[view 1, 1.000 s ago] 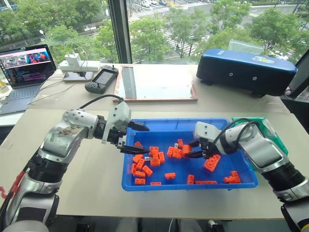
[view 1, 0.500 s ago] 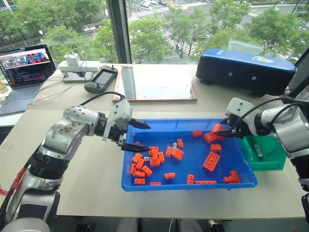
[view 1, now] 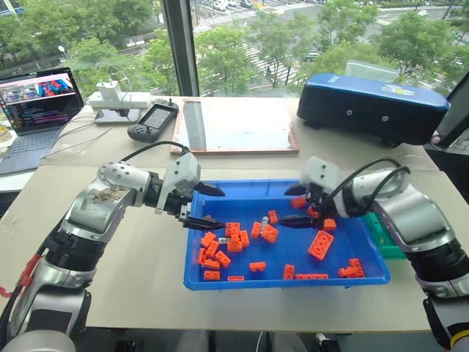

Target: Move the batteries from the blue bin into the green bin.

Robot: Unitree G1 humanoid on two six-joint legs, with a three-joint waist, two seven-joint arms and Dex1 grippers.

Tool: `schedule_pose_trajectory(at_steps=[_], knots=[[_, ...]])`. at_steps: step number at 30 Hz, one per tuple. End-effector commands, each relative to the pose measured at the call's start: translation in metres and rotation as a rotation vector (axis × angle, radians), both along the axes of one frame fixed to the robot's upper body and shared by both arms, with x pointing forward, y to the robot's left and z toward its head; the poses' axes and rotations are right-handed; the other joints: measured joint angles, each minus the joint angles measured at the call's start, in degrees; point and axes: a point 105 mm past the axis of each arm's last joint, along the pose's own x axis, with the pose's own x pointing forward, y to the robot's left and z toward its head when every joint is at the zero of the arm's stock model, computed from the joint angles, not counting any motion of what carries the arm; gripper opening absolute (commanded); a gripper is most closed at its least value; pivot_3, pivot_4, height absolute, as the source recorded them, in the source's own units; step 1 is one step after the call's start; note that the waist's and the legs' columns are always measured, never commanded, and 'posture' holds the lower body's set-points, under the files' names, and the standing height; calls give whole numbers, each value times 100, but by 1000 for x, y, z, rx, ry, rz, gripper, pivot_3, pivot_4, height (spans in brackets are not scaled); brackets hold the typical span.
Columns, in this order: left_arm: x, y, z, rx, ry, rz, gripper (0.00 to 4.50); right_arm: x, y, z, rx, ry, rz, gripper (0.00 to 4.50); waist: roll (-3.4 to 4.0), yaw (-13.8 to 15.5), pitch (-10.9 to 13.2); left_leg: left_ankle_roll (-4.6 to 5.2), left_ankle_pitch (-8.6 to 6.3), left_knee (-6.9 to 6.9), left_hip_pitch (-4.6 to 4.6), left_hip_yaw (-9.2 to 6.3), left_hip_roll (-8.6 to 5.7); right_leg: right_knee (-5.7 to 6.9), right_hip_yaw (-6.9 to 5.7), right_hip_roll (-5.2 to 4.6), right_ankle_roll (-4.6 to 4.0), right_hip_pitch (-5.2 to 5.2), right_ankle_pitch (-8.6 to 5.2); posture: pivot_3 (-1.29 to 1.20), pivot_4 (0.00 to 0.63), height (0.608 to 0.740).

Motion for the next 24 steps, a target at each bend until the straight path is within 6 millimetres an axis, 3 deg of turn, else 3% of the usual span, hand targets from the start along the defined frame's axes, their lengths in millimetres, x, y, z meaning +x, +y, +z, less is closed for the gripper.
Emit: schedule_pose_trajectory(at_steps=[1, 14, 19, 24], knots=[[0, 2, 9, 10, -51, -10, 4266, -12, 10, -13, -18, 56, 29, 4465, 0, -5, 0, 0, 0, 0, 0, 2, 0, 1, 1, 0, 0, -4, 0, 0, 150, 732], [-3, 0, 10, -2, -33, -31, 4266, -6, 21, -36, 11, 109, -73, 4465, 0, -25, 0, -1, 1, 0, 0, 3, 2, 22, 1, 0, 0, -17, 0, 0, 150, 732], [-3, 0, 9, -4, -34, -31, 4266, -17, 23, -46, -5, 152, -60, 3064, 0, -24, 0, -1, 1, 0, 0, 2, 1, 22, 1, 0, 0, -17, 0, 0, 150, 732], [-4, -1, 10, -6, -37, -36, 4266, -11, 4, -21, -18, 100, -90, 1419, 0, -22, 0, -2, 1, 0, 0, 3, 1, 22, 1, 0, 0, -18, 0, 0, 150, 732]])
